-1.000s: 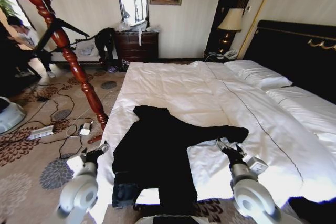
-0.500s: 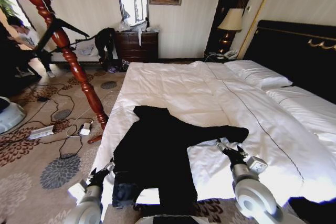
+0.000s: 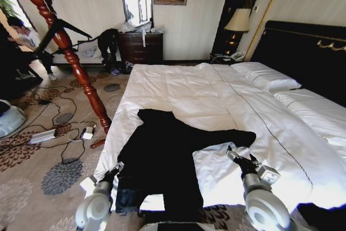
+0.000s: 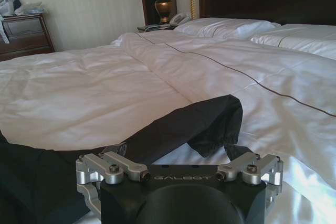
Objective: Pick up the clothes from the bed and hang them on the clothes hanger.
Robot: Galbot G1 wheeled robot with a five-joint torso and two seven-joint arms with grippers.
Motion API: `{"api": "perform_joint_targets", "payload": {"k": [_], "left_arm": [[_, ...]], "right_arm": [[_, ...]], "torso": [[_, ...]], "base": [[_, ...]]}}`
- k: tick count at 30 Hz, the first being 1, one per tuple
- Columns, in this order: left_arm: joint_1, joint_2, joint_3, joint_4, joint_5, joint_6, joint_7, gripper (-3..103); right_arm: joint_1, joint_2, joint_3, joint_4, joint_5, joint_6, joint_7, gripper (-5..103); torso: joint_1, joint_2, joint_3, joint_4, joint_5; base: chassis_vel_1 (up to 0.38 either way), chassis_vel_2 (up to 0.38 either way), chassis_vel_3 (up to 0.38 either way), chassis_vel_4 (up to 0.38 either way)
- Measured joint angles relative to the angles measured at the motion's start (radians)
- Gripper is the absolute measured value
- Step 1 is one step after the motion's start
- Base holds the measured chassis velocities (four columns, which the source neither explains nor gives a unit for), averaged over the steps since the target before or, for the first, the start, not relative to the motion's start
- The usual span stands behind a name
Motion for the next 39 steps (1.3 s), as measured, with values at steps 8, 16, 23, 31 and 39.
{"api": "perform_joint_targets", "payload": {"k": [8,16,23,31,39], "left_arm": [[-0.040,-0.024,0.020,0.020,-0.008,0.001,-0.029,82],[-0.063,-0.046,0.033,0.038,-0.010,-0.015,-0.047,49],[-0.069,-0.058,0.038,0.030,-0.020,-0.016,-0.065,28],[-0.078,-0.046,0.025,-0.011,-0.025,-0.019,-0.097,1],[-0.064,0.086,-0.075,-0.188,0.025,-0.006,-0.102,0]], "right_arm": [[-0.015,0.006,0.002,-0.004,-0.019,-0.001,0.008,100],[-0.021,0.009,0.003,-0.008,-0.028,-0.002,0.015,100],[-0.013,0.005,0.000,-0.014,-0.028,-0.002,0.017,100],[-0.002,0.005,-0.012,-0.024,-0.028,-0.003,0.020,100],[0.041,-0.015,-0.030,-0.031,-0.004,-0.005,0.023,100]], "torso": [[0.000,0.000,0.000,0.0000,0.0000],[0.000,0.000,0.000,0.0000,-0.0001],[0.000,0.000,0.000,0.0000,-0.0001],[0.000,0.000,0.000,0.0000,-0.0002],[0.000,0.000,0.000,0.0000,-0.0003]], "base": [[0.000,0.000,0.000,0.000],[0.000,0.000,0.000,0.000],[0.000,0.000,0.000,0.000],[0.000,0.000,0.000,0.000],[0.000,0.000,0.000,0.000]]}}
